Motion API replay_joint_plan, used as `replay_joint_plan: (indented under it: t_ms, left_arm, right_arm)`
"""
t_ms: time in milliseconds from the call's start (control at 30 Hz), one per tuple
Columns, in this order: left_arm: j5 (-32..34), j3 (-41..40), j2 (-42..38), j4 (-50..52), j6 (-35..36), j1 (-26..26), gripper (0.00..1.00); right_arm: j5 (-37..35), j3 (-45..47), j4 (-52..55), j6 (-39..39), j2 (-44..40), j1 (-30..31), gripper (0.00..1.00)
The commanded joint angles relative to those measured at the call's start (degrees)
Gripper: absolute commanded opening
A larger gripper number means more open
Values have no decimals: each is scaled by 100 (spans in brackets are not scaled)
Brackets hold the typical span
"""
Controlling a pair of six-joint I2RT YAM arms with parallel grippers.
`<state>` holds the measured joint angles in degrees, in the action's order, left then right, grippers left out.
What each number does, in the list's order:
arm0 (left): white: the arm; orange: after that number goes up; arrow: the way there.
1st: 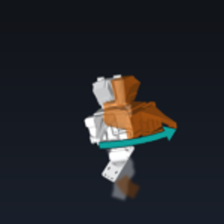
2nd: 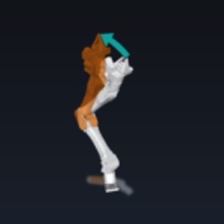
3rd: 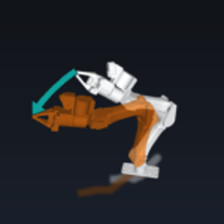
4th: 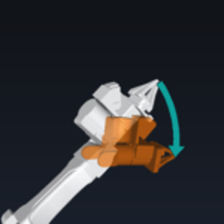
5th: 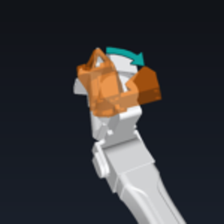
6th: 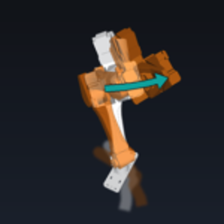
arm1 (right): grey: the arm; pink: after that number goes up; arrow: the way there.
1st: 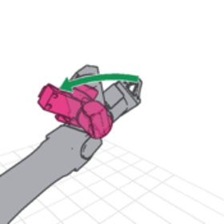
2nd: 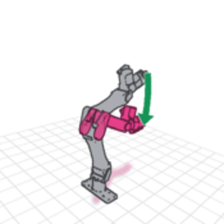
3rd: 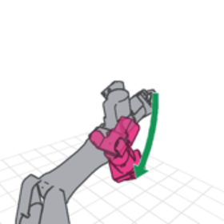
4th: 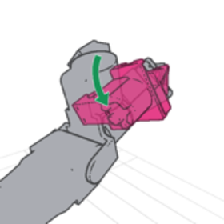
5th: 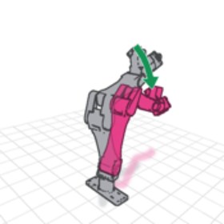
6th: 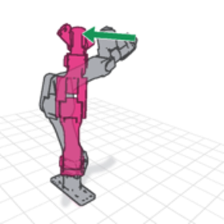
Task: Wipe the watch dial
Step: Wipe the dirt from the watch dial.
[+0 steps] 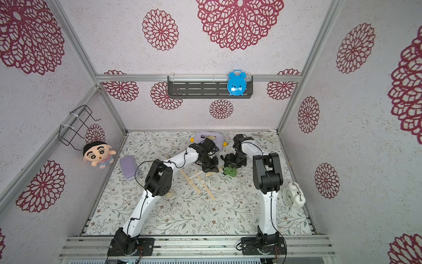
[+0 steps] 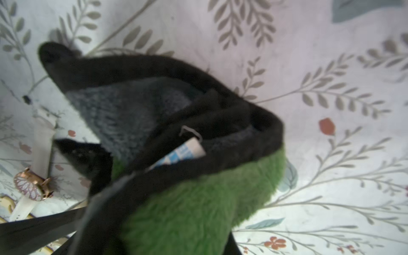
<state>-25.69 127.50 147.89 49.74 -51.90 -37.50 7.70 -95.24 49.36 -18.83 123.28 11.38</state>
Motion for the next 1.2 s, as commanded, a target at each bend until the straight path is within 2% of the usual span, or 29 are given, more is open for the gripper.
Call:
replay_joint_plan:
  t_ms: [0, 133, 233, 400, 500, 833, 900, 1167]
  left_arm:
    - [707, -269, 293, 452, -22, 183, 0]
    - [702, -292, 279, 421, -22, 181, 0]
    - [683, -317, 278, 387, -39, 181, 0]
    - [636, -322, 284, 313, -57, 172, 0]
    - [620, -298, 284, 310, -57, 172, 0]
    - [618, -293, 249, 379, 11, 172, 0]
    - [618, -306, 252, 372, 13, 174, 0]
    - [596, -288, 262, 389, 57, 181, 0]
  right_arm:
    - [-1034, 352, 155, 216, -25, -408, 0]
    - [-241, 798, -101, 383, -674, -408, 0]
    - [206, 1470, -543, 375, -1340, -387, 0]
    - [518, 2559, -1307, 300, -2313, -251, 0]
    - [429, 2847, -1575, 204, -2709, -207, 0]
    - [-1262, 2022, -1218, 74, -3205, -217, 0]
    - [-1156, 1893, -1269, 97, -3131, -224, 0]
    - [199, 1350, -1409, 198, -2041, -15, 0]
